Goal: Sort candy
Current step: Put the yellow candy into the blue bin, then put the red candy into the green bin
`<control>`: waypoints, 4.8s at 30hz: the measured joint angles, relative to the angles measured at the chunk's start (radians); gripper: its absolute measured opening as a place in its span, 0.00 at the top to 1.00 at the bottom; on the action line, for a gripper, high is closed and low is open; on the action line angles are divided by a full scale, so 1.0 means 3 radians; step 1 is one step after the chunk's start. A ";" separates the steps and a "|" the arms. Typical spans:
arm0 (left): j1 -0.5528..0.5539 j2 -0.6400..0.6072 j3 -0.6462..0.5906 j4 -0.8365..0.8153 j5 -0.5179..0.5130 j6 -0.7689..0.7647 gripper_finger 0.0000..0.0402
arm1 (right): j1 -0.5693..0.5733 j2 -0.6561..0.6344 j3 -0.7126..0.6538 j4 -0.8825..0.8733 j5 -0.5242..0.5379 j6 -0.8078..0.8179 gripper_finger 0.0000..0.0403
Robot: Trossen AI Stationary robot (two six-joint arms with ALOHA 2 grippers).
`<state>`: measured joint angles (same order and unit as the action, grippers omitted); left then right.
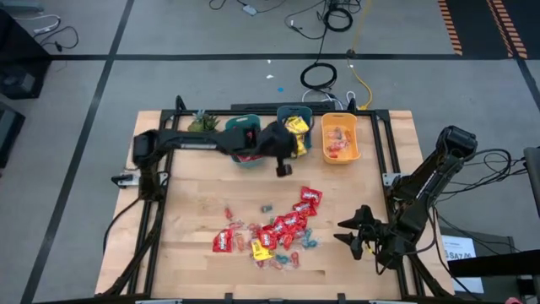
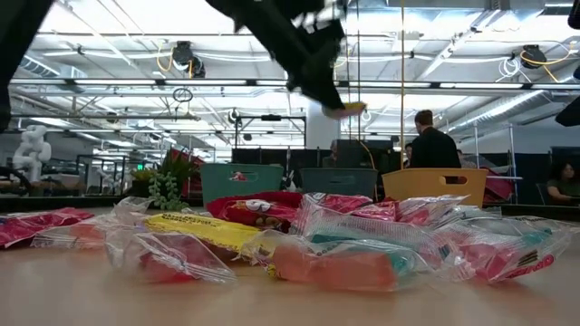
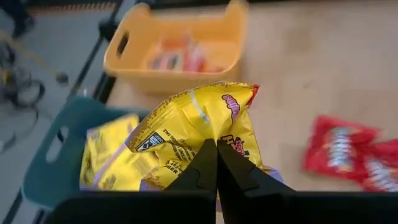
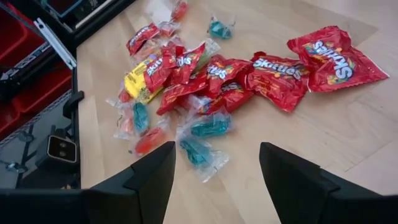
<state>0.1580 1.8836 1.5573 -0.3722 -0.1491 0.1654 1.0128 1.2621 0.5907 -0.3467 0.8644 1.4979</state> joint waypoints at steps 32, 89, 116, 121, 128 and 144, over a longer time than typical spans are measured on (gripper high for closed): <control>0.0473 0.0596 0.0550 0.0076 0.0121 -0.0078 0.73 | -0.0083 0.0001 0.0000 -0.0016 -0.0007 -0.0064 0.44; -0.1470 -0.4435 -0.4946 0.1978 -0.0236 -0.1325 0.73 | -0.2896 0.0944 0.0282 0.0299 -0.2047 -0.2847 0.22; -0.1330 -0.5553 -0.5085 0.1387 -0.0183 -0.0933 0.73 | -0.3037 0.1376 0.2239 -0.0820 -0.1673 -0.3477 0.98; -0.1332 -0.5720 -0.5085 0.1242 -0.0181 -0.0940 0.73 | -0.3402 0.1622 0.2955 -0.0775 -0.1679 -0.3498 0.98; -0.1332 -0.5811 -0.5085 0.1186 -0.0183 -0.0950 0.73 | -0.3928 0.2316 0.3994 -0.0751 -0.1839 -0.3990 0.94; -0.1332 -0.5833 -0.5080 0.1146 -0.0067 -0.1057 0.73 | -0.4389 0.2886 0.4699 -0.0952 -0.2380 -0.4081 0.41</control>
<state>-0.2417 0.1338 0.0334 -0.0285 -0.1692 -0.1516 -0.3040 2.1278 2.0003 -0.6323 0.1504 0.2737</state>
